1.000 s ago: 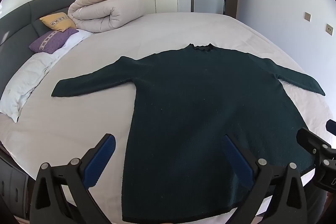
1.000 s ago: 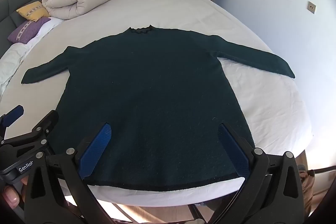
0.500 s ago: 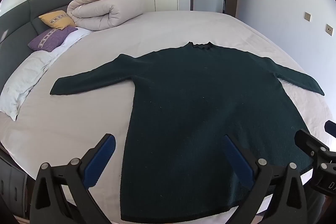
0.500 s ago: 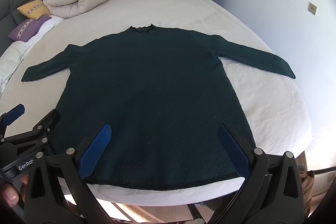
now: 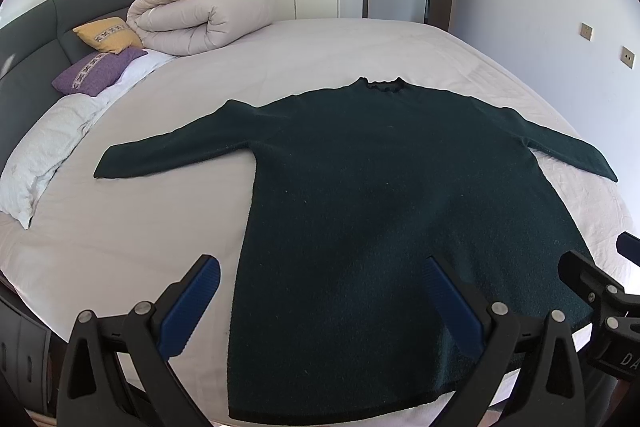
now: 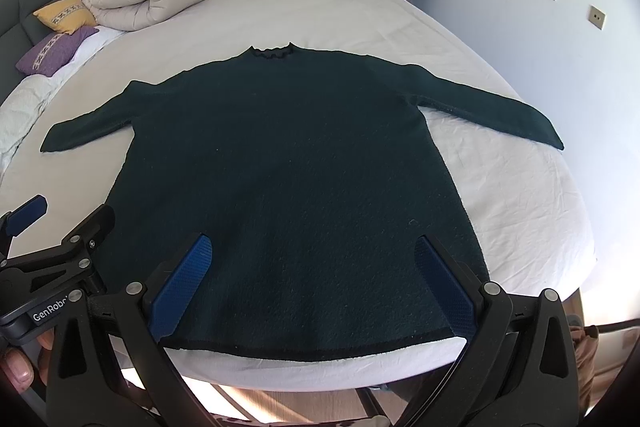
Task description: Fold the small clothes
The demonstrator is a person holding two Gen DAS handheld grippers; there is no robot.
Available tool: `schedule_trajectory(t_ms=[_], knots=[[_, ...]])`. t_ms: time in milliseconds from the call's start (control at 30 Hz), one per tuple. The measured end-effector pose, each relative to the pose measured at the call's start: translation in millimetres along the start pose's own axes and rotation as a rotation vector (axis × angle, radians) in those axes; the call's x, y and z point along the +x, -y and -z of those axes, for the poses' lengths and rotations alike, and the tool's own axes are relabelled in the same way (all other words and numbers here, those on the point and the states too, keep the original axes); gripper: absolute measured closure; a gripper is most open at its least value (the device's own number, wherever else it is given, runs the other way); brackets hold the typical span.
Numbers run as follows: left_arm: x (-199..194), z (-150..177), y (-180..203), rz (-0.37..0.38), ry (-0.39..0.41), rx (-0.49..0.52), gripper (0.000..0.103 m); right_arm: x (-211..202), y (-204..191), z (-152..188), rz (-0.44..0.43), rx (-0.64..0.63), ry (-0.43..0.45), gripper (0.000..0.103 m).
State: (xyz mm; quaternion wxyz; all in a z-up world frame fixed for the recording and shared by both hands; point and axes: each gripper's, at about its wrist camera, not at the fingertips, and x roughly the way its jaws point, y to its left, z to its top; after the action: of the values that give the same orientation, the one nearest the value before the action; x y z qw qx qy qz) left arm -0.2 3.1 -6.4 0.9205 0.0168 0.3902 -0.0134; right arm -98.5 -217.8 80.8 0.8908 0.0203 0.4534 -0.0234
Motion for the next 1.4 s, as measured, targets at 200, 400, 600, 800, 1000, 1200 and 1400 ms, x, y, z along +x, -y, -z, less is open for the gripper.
schedule_trajectory(t_ms=[200, 400, 600, 800, 1000, 1200, 1400], knots=[[1.0, 0.2, 1.0, 0.001, -0.003, 0.0, 0.0, 0.4, -0.3, 0.8, 0.0, -0.001, 0.0, 0.0], [0.8, 1.8, 1.2, 0.003, -0.004, -0.002, 0.0, 1.3, -1.1, 1.5, 0.001, -0.001, -0.002, 0.0], [1.0, 1.8, 1.1, 0.003, -0.006, -0.002, 0.0, 1.4, -1.0, 1.4, 0.001, -0.002, -0.003, 0.0], [1.0, 1.7, 0.9, 0.004, -0.006, -0.003, 0.0, 1.3, -1.0, 1.1, 0.001, -0.001, -0.004, 0.0], [1.0, 1.1, 0.4, 0.003, -0.007, -0.002, 0.0, 2.0, -1.6, 2.0, 0.002, -0.002, -0.005, 0.0], [1.4, 2.5, 0.8, 0.003, -0.006, -0.003, 0.0, 3.5, -3.1, 5.3, 0.003, -0.003, -0.005, 0.0], [1.8, 2.9, 0.5, 0.004, -0.008, -0.004, 0.0, 5.7, -4.4, 10.3, 0.003, -0.003, -0.008, 0.0]])
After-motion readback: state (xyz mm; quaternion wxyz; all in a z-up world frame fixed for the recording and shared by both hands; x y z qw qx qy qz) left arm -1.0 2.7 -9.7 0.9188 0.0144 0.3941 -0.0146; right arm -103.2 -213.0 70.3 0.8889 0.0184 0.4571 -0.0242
